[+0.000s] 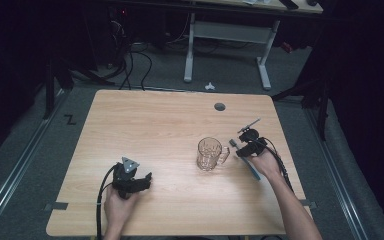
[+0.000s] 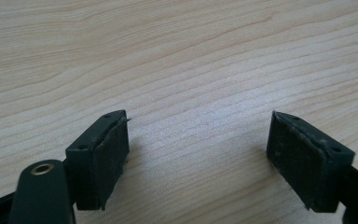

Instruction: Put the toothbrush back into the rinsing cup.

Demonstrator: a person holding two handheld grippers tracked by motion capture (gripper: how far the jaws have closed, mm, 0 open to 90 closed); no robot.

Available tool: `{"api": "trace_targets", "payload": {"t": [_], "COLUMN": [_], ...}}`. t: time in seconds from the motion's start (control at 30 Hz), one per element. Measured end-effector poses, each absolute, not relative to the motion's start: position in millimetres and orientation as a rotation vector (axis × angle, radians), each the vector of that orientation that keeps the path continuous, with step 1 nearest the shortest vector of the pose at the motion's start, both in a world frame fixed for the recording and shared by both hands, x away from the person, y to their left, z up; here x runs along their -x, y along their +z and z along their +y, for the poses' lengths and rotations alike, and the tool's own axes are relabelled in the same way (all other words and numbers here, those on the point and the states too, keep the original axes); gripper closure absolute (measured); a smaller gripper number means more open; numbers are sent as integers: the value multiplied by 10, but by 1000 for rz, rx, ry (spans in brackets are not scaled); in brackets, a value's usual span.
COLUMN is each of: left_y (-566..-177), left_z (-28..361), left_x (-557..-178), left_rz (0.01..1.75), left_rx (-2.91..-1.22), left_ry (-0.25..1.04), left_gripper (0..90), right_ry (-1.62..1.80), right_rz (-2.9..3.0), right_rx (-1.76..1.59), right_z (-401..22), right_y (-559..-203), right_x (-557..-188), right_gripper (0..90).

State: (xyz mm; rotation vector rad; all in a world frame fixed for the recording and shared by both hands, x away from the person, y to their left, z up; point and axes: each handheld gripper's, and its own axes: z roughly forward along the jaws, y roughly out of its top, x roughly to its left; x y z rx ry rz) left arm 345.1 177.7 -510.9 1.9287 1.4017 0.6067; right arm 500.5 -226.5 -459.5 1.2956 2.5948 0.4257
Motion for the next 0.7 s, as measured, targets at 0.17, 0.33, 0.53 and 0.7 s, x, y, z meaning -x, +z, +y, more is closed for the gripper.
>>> {"api": "trace_targets", "payload": {"t": [0.17,0.33,0.53,0.7], "left_y": [-5109,-5109,-5109,-5109], "left_z": [1777,1778,1778,1778], "left_x": [-3451,-3452,-3452,-3452], "left_rz": [1402,1402,1402,1402], "left_rx": [-1929,-1928,-1928,-1928], "left_ry": [607,607,607,607], "left_gripper": [215,215,215,215], "right_ry": [408,396,383,373], "right_rz": [2614,2632,2641,2645], "right_rx": [-1313,-1316,-1331,-1337], "right_z": [-2280,-2281,-2271,-2281], "right_y": [-4625,-4640,-4652,-4650], "right_x": [-5031,-5043,-5059,-5071], "right_gripper": [655,679,717,751]}}
